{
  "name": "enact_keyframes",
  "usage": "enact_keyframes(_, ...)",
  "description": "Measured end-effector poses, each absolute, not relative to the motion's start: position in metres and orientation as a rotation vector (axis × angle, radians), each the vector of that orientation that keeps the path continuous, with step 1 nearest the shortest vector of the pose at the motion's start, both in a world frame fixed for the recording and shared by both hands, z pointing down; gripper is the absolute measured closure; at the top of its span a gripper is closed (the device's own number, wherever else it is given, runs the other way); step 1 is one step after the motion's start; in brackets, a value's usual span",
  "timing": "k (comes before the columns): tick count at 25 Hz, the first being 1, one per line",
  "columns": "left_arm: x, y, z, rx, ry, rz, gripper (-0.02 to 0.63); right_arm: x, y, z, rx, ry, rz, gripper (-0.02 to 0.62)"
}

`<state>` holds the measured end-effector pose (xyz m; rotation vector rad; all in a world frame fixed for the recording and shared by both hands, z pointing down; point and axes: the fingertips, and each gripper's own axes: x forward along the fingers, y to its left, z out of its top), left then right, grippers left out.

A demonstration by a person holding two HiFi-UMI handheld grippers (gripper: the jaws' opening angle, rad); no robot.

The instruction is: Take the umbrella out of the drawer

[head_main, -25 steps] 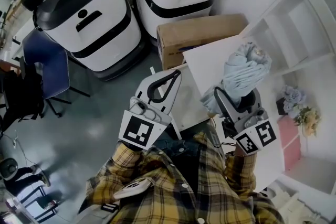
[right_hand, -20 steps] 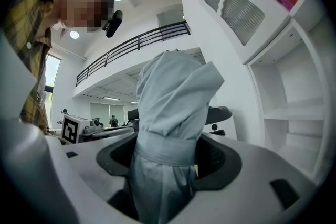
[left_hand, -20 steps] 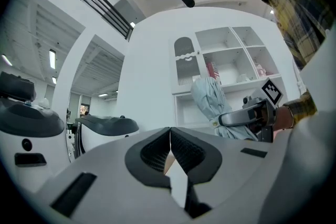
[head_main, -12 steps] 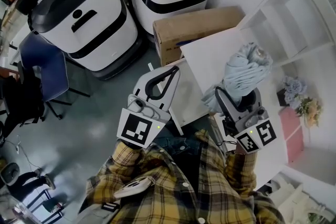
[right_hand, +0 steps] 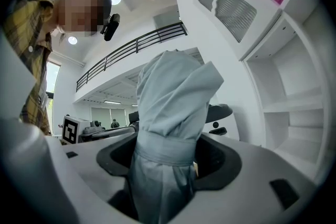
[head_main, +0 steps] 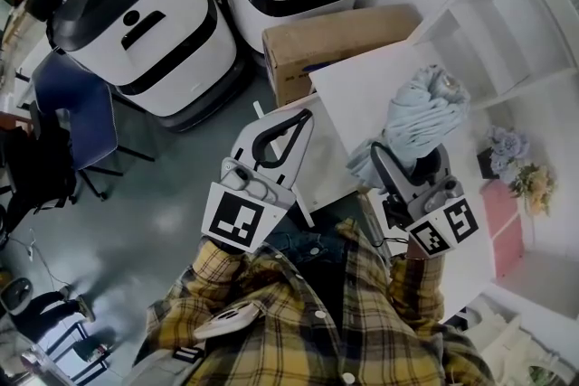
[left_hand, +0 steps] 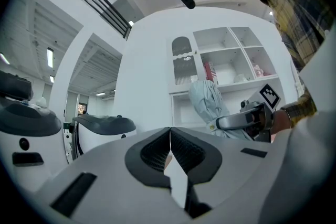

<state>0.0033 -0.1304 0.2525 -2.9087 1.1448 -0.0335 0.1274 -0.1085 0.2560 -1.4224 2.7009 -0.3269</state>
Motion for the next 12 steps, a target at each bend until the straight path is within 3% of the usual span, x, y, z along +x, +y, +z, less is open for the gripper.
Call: enact_keyframes(12,0.0141,-0.1226,0.2529,-2.895,1.130,-0.030,0.584,0.1363,-0.1022,0.2536,-1.395,2.687,-0.324,0.270)
